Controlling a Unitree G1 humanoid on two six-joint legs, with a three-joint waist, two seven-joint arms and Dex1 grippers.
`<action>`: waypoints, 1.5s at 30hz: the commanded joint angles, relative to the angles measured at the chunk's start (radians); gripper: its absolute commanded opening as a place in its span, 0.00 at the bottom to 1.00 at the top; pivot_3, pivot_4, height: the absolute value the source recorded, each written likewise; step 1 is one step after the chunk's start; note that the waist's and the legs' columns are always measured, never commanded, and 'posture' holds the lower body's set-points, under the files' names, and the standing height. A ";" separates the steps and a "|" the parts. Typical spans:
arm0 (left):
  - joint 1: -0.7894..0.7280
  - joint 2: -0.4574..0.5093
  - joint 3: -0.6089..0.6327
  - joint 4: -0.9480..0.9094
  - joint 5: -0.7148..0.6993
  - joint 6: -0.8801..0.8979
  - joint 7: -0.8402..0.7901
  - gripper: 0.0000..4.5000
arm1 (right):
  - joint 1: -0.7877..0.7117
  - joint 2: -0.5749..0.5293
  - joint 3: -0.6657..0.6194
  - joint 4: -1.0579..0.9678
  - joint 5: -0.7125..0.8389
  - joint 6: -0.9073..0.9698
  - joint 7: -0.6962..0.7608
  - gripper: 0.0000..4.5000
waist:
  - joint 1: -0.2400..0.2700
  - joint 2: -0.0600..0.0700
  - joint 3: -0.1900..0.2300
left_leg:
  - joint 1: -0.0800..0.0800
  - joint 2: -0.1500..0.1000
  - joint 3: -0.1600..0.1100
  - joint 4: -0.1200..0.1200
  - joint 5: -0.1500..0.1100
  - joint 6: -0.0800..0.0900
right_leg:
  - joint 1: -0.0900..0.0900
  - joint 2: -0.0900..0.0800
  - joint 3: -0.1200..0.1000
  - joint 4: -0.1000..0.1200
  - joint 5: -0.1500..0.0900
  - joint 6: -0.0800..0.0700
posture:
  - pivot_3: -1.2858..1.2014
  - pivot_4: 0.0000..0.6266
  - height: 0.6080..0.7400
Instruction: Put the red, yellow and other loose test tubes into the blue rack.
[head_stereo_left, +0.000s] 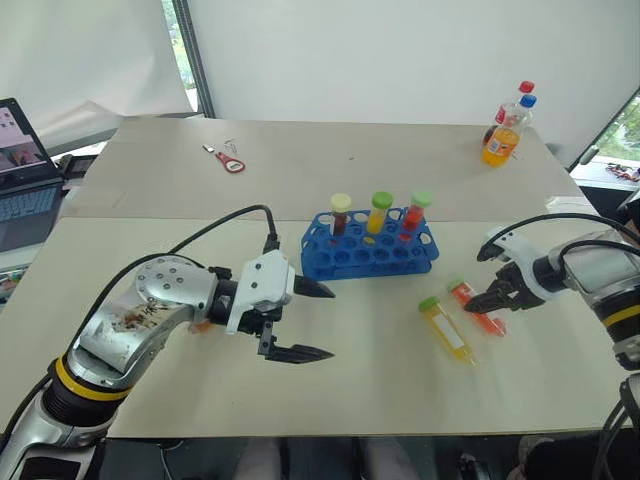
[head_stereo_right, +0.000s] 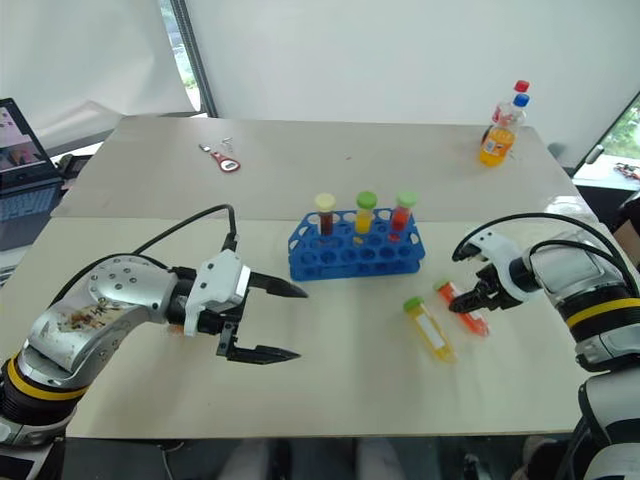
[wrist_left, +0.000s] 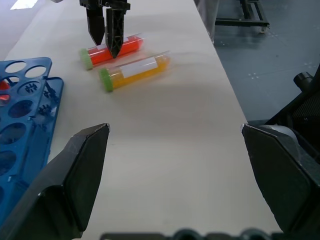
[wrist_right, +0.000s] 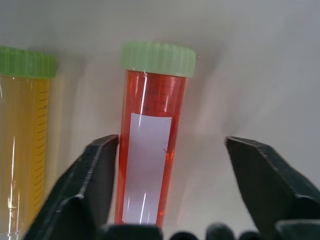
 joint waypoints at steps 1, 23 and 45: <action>0.003 -0.007 0.004 -0.034 0.008 -0.029 0.010 1.00 | -0.030 0.003 -0.005 0.012 -0.035 -0.025 0.029 0.54 | 0.000 0.000 0.000 | 0.000 0.000 0.000 0.000 0.000 0.000 | 0.000 0.000 0.000 0.000 0.000 0.000 | 0.52 0.24 1.00; -0.049 -0.149 0.073 0.186 -0.001 -0.097 0.072 1.00 | 0.331 0.337 -0.815 -0.675 0.250 -0.139 -0.328 0.22 | 0.020 0.001 0.000 | -0.001 0.000 -0.004 0.002 0.000 0.000 | 0.001 0.001 -0.002 0.001 0.000 0.000 | 0.52 0.24 1.00; -0.061 -0.213 0.043 0.224 0.047 -0.116 0.129 1.00 | 0.438 0.657 -0.651 -0.415 0.044 -0.783 -0.747 0.22 | 0.001 0.003 0.000 | 0.000 -0.001 -0.003 0.002 0.001 -0.001 | 0.002 0.000 -0.001 0.001 0.001 0.002 | 0.52 0.24 1.00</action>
